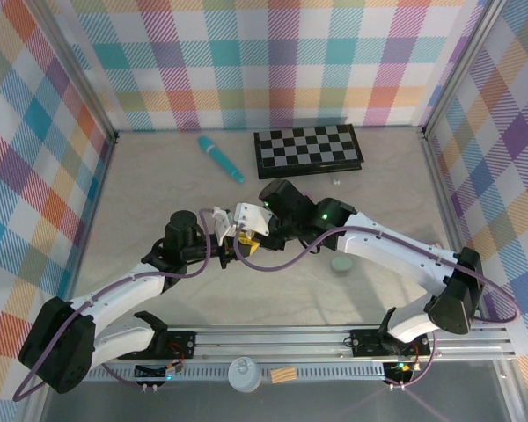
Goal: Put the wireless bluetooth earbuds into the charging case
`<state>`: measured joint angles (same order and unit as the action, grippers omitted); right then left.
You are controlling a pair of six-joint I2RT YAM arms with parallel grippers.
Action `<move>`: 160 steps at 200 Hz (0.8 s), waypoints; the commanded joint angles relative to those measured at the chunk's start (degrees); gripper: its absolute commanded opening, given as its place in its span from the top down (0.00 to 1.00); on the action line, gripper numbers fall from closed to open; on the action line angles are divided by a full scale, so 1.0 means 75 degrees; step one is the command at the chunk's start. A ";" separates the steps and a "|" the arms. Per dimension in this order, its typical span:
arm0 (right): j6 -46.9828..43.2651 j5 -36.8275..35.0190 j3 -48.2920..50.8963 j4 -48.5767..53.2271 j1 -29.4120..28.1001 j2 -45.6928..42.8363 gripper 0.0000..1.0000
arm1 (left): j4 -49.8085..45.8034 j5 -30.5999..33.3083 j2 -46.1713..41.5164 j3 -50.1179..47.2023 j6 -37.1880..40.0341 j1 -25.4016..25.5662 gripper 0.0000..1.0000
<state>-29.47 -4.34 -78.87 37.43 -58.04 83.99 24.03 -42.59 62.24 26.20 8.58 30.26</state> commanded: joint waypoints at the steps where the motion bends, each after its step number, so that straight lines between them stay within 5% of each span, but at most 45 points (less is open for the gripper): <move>1: -0.0242 0.0341 -0.0163 -0.0012 -0.0113 0.0145 0.82 | 0.0254 -0.0201 -0.0210 0.0269 -0.0007 0.0078 0.94; 29: -0.0289 0.0316 -0.0199 -0.0050 -0.0128 0.0204 0.78 | 0.0249 -0.0192 -0.0213 0.0271 -0.0007 0.0078 0.94; 79: -0.0229 0.0105 0.0185 -0.0369 -0.0037 -0.0455 0.47 | 0.0365 -0.0067 -0.0255 0.0188 -0.0006 0.0079 0.94; 135: 0.1455 0.1946 0.1185 -0.1631 0.1083 -0.1817 0.40 | 0.0567 0.0004 -0.0248 0.0087 0.0045 0.0078 0.95; 160: 0.3062 0.1816 0.0922 -0.1823 0.1569 -0.1482 0.40 | 0.0616 -0.0081 -0.0248 0.0082 0.0272 0.0078 0.94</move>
<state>-19.88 5.76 -70.70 28.34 -49.01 70.52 25.76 -42.37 61.32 26.20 8.67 30.28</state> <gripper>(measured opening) 0.605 0.189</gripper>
